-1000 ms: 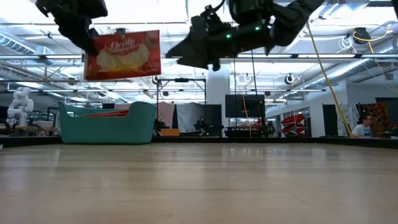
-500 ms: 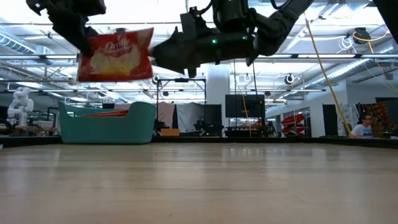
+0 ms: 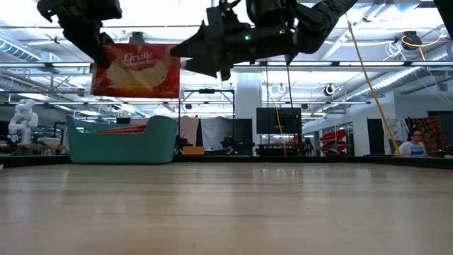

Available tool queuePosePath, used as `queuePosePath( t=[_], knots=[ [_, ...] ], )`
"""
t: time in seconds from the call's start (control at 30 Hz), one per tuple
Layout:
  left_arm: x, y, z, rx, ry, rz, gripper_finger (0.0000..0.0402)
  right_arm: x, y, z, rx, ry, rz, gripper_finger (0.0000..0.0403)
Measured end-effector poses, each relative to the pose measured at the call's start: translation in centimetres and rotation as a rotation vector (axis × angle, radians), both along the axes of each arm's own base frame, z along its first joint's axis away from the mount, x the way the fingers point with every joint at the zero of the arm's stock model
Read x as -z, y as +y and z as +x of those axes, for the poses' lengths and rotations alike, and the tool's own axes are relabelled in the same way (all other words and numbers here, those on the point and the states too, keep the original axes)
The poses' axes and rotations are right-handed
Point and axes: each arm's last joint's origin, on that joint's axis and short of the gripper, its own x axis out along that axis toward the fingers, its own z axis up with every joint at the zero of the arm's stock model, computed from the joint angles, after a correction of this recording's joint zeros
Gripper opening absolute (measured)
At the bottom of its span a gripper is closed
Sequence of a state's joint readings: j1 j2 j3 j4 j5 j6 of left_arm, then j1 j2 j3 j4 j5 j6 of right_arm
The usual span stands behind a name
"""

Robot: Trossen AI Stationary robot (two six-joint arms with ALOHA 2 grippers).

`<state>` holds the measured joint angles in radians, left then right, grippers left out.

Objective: Sort popcorn bags into baskets
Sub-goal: Put the red popcorn bag into the green bin

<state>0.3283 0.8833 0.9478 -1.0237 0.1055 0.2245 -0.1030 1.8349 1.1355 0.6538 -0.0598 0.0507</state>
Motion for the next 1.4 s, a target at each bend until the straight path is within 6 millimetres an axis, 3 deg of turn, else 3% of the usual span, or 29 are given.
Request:
queuePosePath(
  t=[0.17, 0.3, 0.43, 0.6, 0.73, 0.9, 1.03, 1.2, 1.4],
  knots=[
    [-0.2, 0.0, 0.3, 0.022, -0.037, 0.01, 0.0031, 0.0, 0.2, 0.3, -0.005, -0.051, -0.024, 0.0268],
    [-0.4, -0.2, 0.6, 0.051, -0.077, 0.009, 0.0031, 0.3, 0.3, 0.5, -0.046, -0.067, -0.039, 0.0237],
    [-0.6, -0.4, 1.0, 0.091, -0.112, 0.007, 0.0031, 0.7, 0.3, 0.8, -0.058, -0.09, -0.041, 0.0177],
    [-0.7, -0.7, 1.0, 0.085, -0.118, -0.026, 0.0036, 0.7, 0.2, 0.8, -0.058, -0.088, -0.049, 0.0073],
    [-0.6, -0.7, 1.0, 0.032, -0.117, -0.07, 0.0081, 0.9, -0.1, 0.7, -0.05, -0.077, -0.053, 0.0011],
    [-0.5, -0.6, 0.2, -0.116, -0.072, -0.032, 0.0165, 1.6, -0.5, 0.6, -0.045, 0.007, -0.062, 0.0027],
    [-0.8, -0.5, -0.8, -0.273, -0.07, 0.031, 0.0207, 2.1, -1.3, -0.3, -0.026, 0.065, -0.049, 0.0023],
    [0.6, -0.9, -1.2, -0.299, -0.149, 0.01, 0.0212, 1.9, -2.2, -1.7, -0.012, 0.033, -0.019, 0.0006],
    [5.1, -1.2, -0.3, -0.337, -0.273, -0.049, 0.0195, 2.3, -3.0, -2.2, 0.014, 0.007, 0.008, 0.0005]
  ],
)
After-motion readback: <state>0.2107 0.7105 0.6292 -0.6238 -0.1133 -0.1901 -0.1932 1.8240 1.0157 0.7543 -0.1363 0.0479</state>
